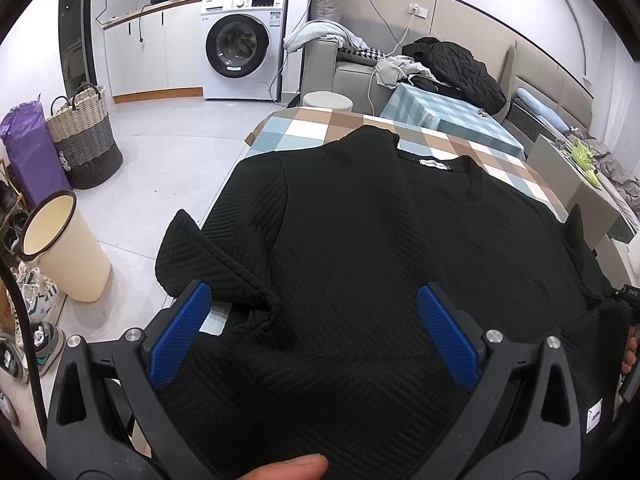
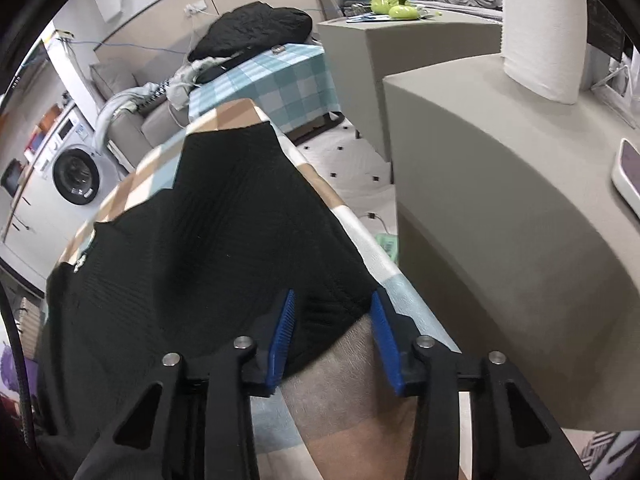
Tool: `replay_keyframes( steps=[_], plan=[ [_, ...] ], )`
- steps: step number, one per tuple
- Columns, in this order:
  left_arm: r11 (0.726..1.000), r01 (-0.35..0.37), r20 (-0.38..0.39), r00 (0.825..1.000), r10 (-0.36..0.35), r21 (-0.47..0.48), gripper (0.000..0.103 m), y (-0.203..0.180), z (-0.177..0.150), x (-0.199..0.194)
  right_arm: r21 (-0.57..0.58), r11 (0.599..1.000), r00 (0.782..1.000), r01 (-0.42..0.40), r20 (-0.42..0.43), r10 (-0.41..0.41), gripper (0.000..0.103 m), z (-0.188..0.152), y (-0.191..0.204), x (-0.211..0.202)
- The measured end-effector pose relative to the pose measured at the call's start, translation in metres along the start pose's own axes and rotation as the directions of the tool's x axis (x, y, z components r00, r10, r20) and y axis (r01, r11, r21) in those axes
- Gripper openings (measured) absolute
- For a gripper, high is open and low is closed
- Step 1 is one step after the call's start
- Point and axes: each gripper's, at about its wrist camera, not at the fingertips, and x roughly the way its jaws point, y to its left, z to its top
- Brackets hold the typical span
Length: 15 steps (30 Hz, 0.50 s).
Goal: Fold small clothes
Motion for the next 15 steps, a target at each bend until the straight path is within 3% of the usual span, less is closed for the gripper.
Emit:
replay_keyframes(
  steps=[4, 9, 11, 12, 15],
  plan=[
    [1.0, 0.014, -0.004, 1.0, -0.014, 0.003, 0.102, -0.001, 0.002, 0.004, 0.016, 1.0, 1.0, 0.019, 0.001, -0.019, 0.044, -0.001, -0.005, -0.004],
    [1.0, 0.018, -0.003, 1.0, -0.018, 0.001, 0.102, -0.001, 0.007, 0.009, -0.055, 0.996, 0.997, 0.071, 0.016, -0.07, 0.044, 0.002, 0.008, 0.004],
    [1.0, 0.019, -0.001, 1.0, -0.019, -0.003, 0.102, 0.0, 0.009, 0.011, -0.109, 0.989, 0.994, 0.103, 0.036, -0.099, 0.03, 0.001, 0.015, 0.007],
    [1.0, 0.017, 0.0, 1.0, -0.017, -0.004, 0.102, 0.0, 0.009, 0.011, -0.117, 0.988, 0.994, 0.106, 0.041, -0.102, 0.017, 0.001, 0.016, 0.008],
    [1.0, 0.018, 0.006, 1.0, -0.017, -0.015, 0.102, 0.005, 0.009, 0.009, -0.09, 0.993, 0.995, 0.08, 0.062, -0.074, 0.011, 0.004, 0.015, 0.003]
  ],
)
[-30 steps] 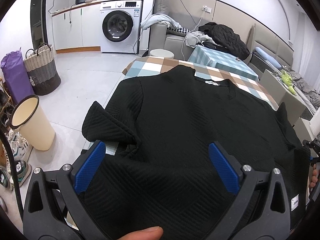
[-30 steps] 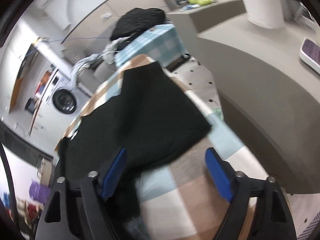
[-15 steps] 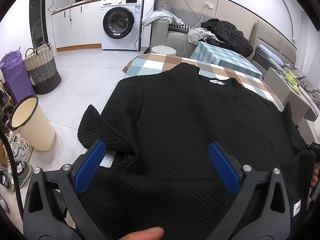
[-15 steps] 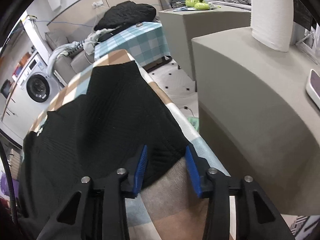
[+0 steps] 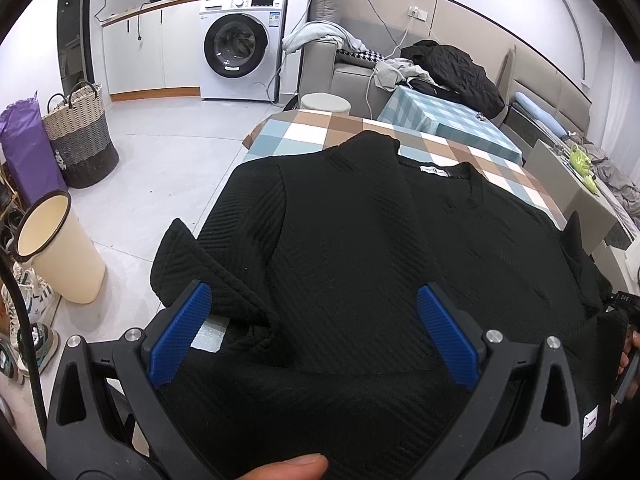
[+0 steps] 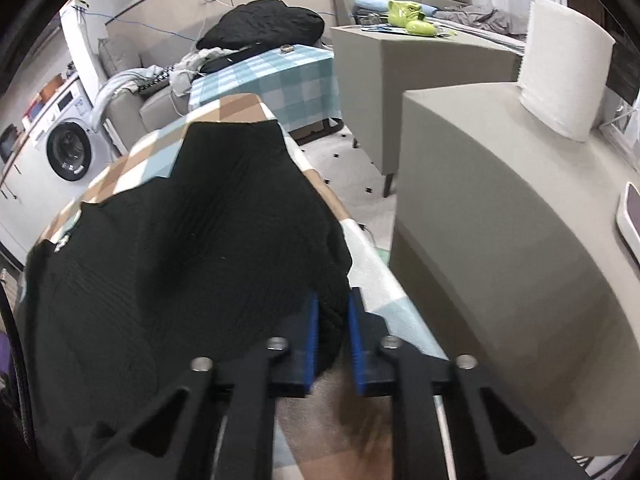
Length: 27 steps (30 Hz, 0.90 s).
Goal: Fold small clothes
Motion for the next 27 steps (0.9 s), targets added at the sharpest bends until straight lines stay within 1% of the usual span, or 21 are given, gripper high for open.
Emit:
replay_keyframes(
  steps=[1, 3, 5, 6, 8, 10, 11, 12, 13, 14, 15, 16, 17, 18, 19, 21, 22, 23, 24, 26, 27],
  plan=[
    [1.0, 0.0, 0.003, 1.0, 0.0, -0.004, 0.102, 0.003, 0.0, -0.001, 0.021, 1.0, 1.0, -0.009, 0.013, 0.009, 0.011, 0.003, -0.003, -0.004],
    [1.0, -0.001, 0.009, 1.0, 0.001, -0.011, 0.102, 0.005, 0.0, -0.003, 0.076, 0.995, 0.997, -0.068, 0.05, 0.065, 0.011, 0.01, -0.007, -0.015],
    [1.0, 0.003, 0.014, 1.0, -0.003, -0.023, 0.102, 0.009, 0.0, -0.004, 0.083, 0.987, 0.987, -0.136, 0.099, 0.128, 0.011, 0.02, 0.0, -0.027],
    [1.0, 0.008, 0.015, 1.0, -0.007, -0.028, 0.102, 0.01, 0.001, -0.005, 0.076, 0.98, 0.977, -0.185, 0.121, 0.175, 0.011, 0.025, 0.006, -0.033],
    [0.999, 0.012, 0.019, 1.0, -0.012, -0.031, 0.102, 0.012, 0.001, -0.006, 0.022, 0.959, 0.949, -0.283, 0.154, 0.276, 0.011, 0.036, 0.034, -0.045],
    [0.999, 0.007, 0.024, 1.0, -0.006, -0.031, 0.102, 0.012, 0.002, -0.007, -0.076, 0.925, 0.912, -0.374, 0.154, 0.381, 0.011, 0.042, 0.071, -0.055],
    [1.0, 0.002, 0.024, 1.0, -0.001, -0.031, 0.102, 0.012, 0.002, -0.007, -0.136, 0.893, 0.887, -0.429, 0.124, 0.445, 0.011, 0.04, 0.095, -0.06],
    [0.999, -0.001, 0.024, 1.0, 0.002, -0.034, 0.102, 0.013, 0.001, -0.008, -0.187, 0.855, 0.861, -0.484, 0.074, 0.504, 0.011, 0.038, 0.115, -0.062],
    [0.999, -0.002, 0.023, 1.0, 0.003, -0.038, 0.102, 0.015, 0.0, -0.009, -0.236, 0.809, 0.829, -0.539, 0.02, 0.558, 0.011, 0.031, 0.135, -0.065],
    [0.999, -0.001, 0.022, 1.0, 0.002, -0.041, 0.102, 0.016, -0.001, -0.009, -0.287, 0.757, 0.799, -0.587, -0.054, 0.599, 0.011, 0.022, 0.156, -0.066],
    [0.999, -0.004, 0.02, 1.0, 0.005, -0.045, 0.102, 0.018, -0.002, -0.01, -0.331, 0.724, 0.787, -0.606, -0.12, 0.605, 0.012, 0.013, 0.171, -0.066],
    [0.999, -0.009, 0.019, 1.0, 0.009, -0.047, 0.102, 0.019, -0.003, -0.01, -0.368, 0.706, 0.789, -0.606, -0.166, 0.591, 0.021, 0.003, 0.183, -0.066],
    [0.999, -0.013, 0.017, 1.0, 0.014, -0.049, 0.102, 0.02, -0.004, -0.011, -0.403, 0.689, 0.794, -0.603, -0.22, 0.566, 0.028, -0.008, 0.193, -0.064],
    [0.999, -0.017, 0.014, 1.0, 0.017, -0.05, 0.102, 0.022, -0.005, -0.012, -0.41, 0.682, 0.793, -0.606, -0.24, 0.56, 0.042, -0.012, 0.193, -0.063],
    [0.998, -0.02, 0.012, 1.0, 0.021, -0.053, 0.102, 0.023, -0.006, -0.012, -0.41, 0.683, 0.794, -0.605, -0.245, 0.557, 0.048, -0.016, 0.19, -0.063],
    [0.998, -0.03, 0.009, 1.0, 0.03, -0.063, 0.102, 0.027, -0.008, -0.013, -0.377, 0.729, 0.82, -0.571, -0.227, 0.526, 0.049, -0.016, 0.179, -0.056],
    [0.997, -0.037, 0.007, 0.999, 0.037, -0.072, 0.102, 0.03, -0.009, -0.013, -0.355, 0.759, 0.838, -0.546, -0.232, 0.495, 0.049, -0.018, 0.175, -0.049],
    [0.995, -0.044, 0.005, 0.999, 0.045, -0.084, 0.102, 0.034, -0.01, -0.014, -0.324, 0.788, 0.85, -0.524, -0.253, 0.461, 0.049, -0.022, 0.17, -0.037],
    [0.994, -0.049, 0.001, 0.999, 0.049, -0.099, 0.102, 0.038, -0.011, -0.014, -0.31, 0.804, 0.858, -0.508, -0.267, 0.439, 0.049, -0.027, 0.17, -0.028],
    [0.987, -0.063, -0.016, 0.998, 0.062, -0.147, 0.102, 0.048, -0.014, -0.016, -0.303, 0.848, 0.885, -0.436, -0.314, 0.343, 0.049, -0.036, 0.164, -0.007],
    [0.984, -0.069, -0.021, 0.998, 0.066, -0.167, 0.102, 0.053, -0.015, -0.016, -0.305, 0.852, 0.891, -0.425, -0.31, 0.333, 0.047, -0.036, 0.156, -0.007]
  ],
)
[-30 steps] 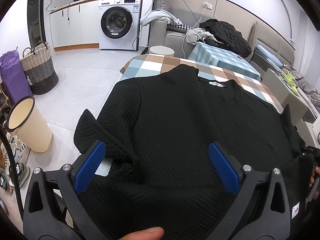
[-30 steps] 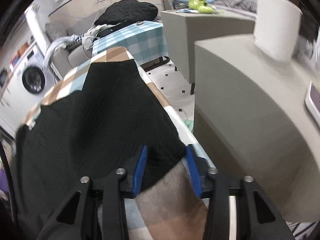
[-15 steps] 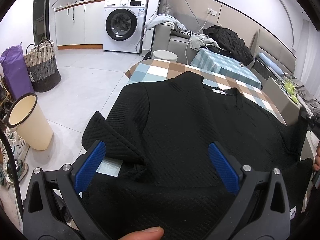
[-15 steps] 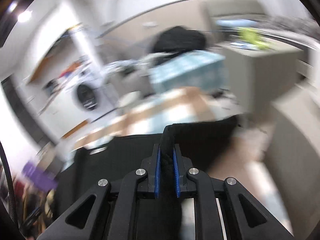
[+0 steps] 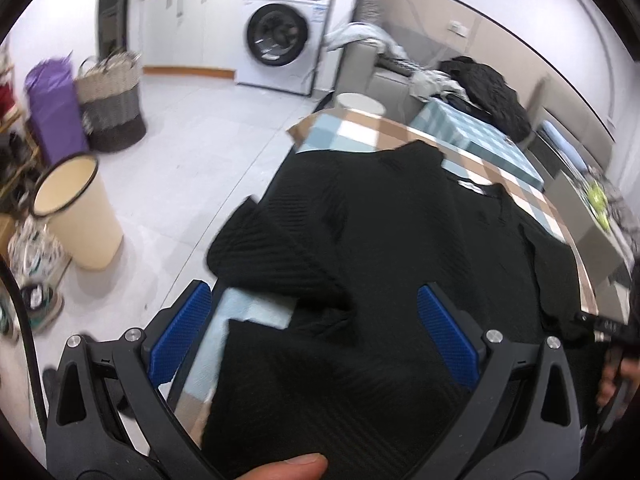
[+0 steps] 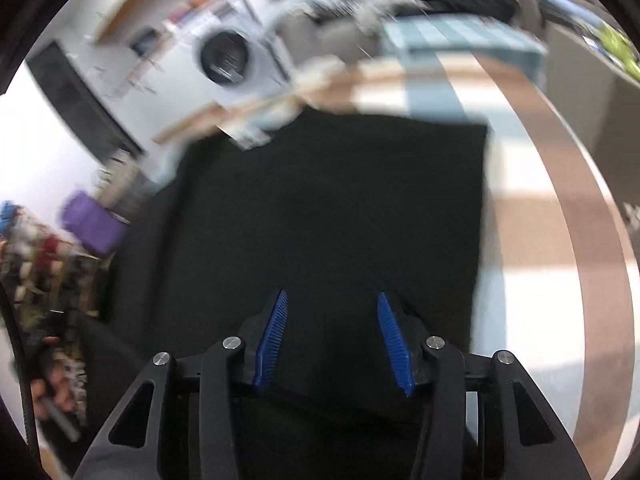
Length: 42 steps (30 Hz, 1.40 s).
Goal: Fold small clothes
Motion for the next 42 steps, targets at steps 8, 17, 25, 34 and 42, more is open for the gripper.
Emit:
replay_keyframes(
  steps=[8, 17, 25, 34, 42],
  plan=[
    [0.975, -0.016, -0.049, 0.999, 0.005, -0.223, 0.098, 0.053, -0.001, 0.002, -0.006, 1.0, 0.995, -0.015, 0.1, 0.015, 0.057, -0.016, -0.003, -0.046],
    [0.969, -0.164, -0.181, 0.975, 0.13, -0.186, 0.073, 0.023, 0.043, 0.079, 0.021, 0.999, 0.991, -0.024, 0.135, 0.021, 0.06, -0.032, -0.001, -0.066],
    [0.917, -0.143, -0.071, 0.99, 0.126, -0.371, 0.003, 0.052, 0.028, 0.068, 0.065, 0.998, 0.987, -0.011, 0.159, 0.0, 0.06, -0.035, -0.009, -0.071],
    [0.964, 0.018, 0.285, 0.957, 0.06, -0.264, 0.002, 0.003, 0.069, 0.006, 0.09, 0.996, 0.987, -0.027, 0.162, 0.012, 0.06, -0.039, -0.014, -0.069],
    [0.879, 0.43, -0.005, 0.899, -0.438, 0.206, 0.018, -0.144, 0.041, 0.038, 0.135, 0.991, 0.983, 0.006, 0.182, -0.03, 0.06, -0.047, -0.025, -0.08]
  ],
)
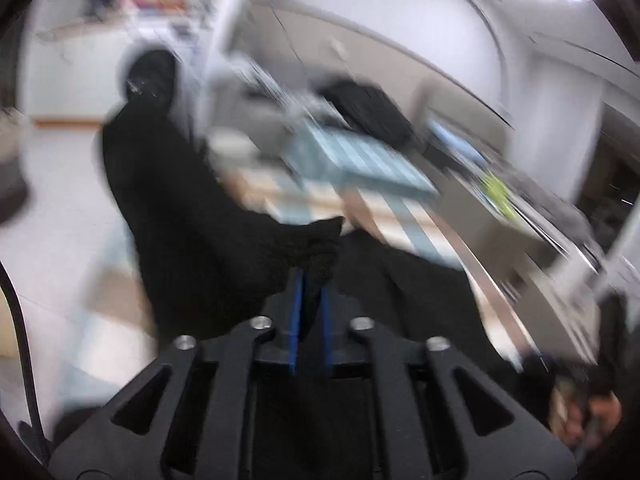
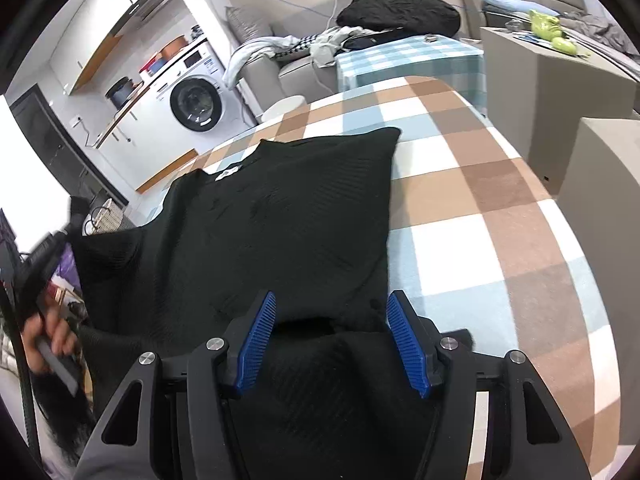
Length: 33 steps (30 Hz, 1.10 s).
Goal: Fold small clothes
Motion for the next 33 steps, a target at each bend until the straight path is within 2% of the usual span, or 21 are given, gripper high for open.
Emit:
replay_keyframes(
  steps=[1, 2, 3, 5, 9, 11, 12, 14, 15, 16, 19, 20, 21, 22, 25, 30, 33],
  plan=[
    [0.999, 0.033, -0.06, 0.998, -0.033, -0.009, 0.04, -0.001, -0.009, 0.009, 0.004, 1.0, 1.0, 0.004, 0.0, -0.004, 0.06, 0.0, -0.002, 0.0],
    [0.999, 0.031, -0.104, 0.994, -0.033, -0.014, 0.051, 0.0, -0.017, 0.014, 0.006, 1.0, 1.0, 0.008, -0.002, -0.008, 0.06, 0.0, -0.003, 0.0],
    [1.0, -0.001, -0.104, 0.995, -0.001, -0.018, 0.057, 0.003, -0.025, 0.015, 0.008, 1.0, 1.0, 0.012, -0.004, -0.012, 0.06, 0.0, -0.004, 0.0],
    [0.997, -0.074, -0.104, 0.992, 0.07, -0.03, 0.057, 0.012, -0.033, 0.013, 0.011, 1.0, 1.0, 0.017, -0.012, -0.016, 0.06, 0.0, -0.005, 0.003],
    [0.985, -0.156, -0.12, 0.982, 0.146, -0.075, 0.058, 0.034, -0.033, 0.013, -0.005, 1.0, 1.0, 0.016, -0.019, -0.016, 0.062, 0.0, -0.002, 0.008],
    [0.969, -0.244, -0.151, 0.96, 0.236, -0.038, 0.058, 0.042, -0.035, 0.02, -0.006, 1.0, 1.0, 0.008, -0.02, -0.008, 0.063, 0.0, 0.0, 0.01],
    [0.955, -0.296, -0.167, 0.943, 0.29, -0.017, 0.058, 0.046, -0.037, 0.023, -0.009, 1.0, 1.0, 0.005, -0.022, -0.005, 0.063, 0.0, 0.001, 0.012],
    [0.931, -0.365, -0.189, 0.914, 0.358, 0.001, 0.058, 0.069, -0.049, 0.001, -0.022, 1.0, 0.999, 0.013, -0.035, -0.013, 0.064, 0.0, 0.001, 0.017],
    [0.924, -0.381, -0.2, 0.906, 0.374, -0.001, 0.058, 0.078, -0.052, -0.003, -0.029, 0.999, 0.999, 0.024, -0.045, -0.025, 0.064, -0.001, 0.0, 0.018],
    [0.924, -0.381, -0.206, 0.906, 0.369, -0.019, 0.058, 0.085, -0.055, -0.01, -0.034, 0.999, 0.998, 0.035, -0.052, -0.037, 0.064, -0.002, -0.001, 0.019],
    [0.942, -0.324, -0.159, 0.938, 0.307, -0.092, 0.06, 0.094, -0.06, -0.045, -0.037, 0.999, 0.999, 0.032, -0.042, -0.034, 0.064, -0.004, -0.007, 0.007],
    [0.944, -0.313, -0.136, 0.945, 0.298, -0.103, 0.063, 0.094, -0.061, -0.058, -0.038, 0.999, 0.999, 0.029, -0.035, -0.03, 0.064, -0.005, -0.009, 0.002],
    [0.944, -0.311, -0.113, 0.948, 0.299, -0.109, 0.075, 0.095, -0.063, -0.072, -0.043, 0.999, 0.999, 0.025, -0.028, -0.026, 0.065, -0.006, -0.012, -0.005],
    [0.942, -0.316, -0.09, 0.947, 0.308, -0.11, 0.082, 0.096, -0.065, -0.085, -0.051, 0.998, 1.0, 0.02, -0.021, -0.022, 0.067, -0.008, -0.015, -0.012],
    [0.935, -0.344, -0.056, 0.939, 0.34, -0.086, 0.082, 0.099, -0.08, -0.117, -0.089, 0.996, 1.0, 0.011, -0.008, -0.011, 0.073, -0.019, -0.023, -0.03],
    [0.915, -0.397, -0.122, 0.914, 0.387, -0.076, 0.082, 0.11, -0.112, -0.14, -0.111, 0.994, 0.999, -0.009, -0.052, 0.004, 0.074, -0.047, -0.041, -0.04],
    [0.893, -0.444, -0.162, 0.889, 0.428, -0.076, 0.082, 0.118, -0.133, -0.146, -0.126, 0.992, 0.996, -0.012, -0.085, 0.001, 0.074, -0.067, -0.046, -0.041]
  ],
)
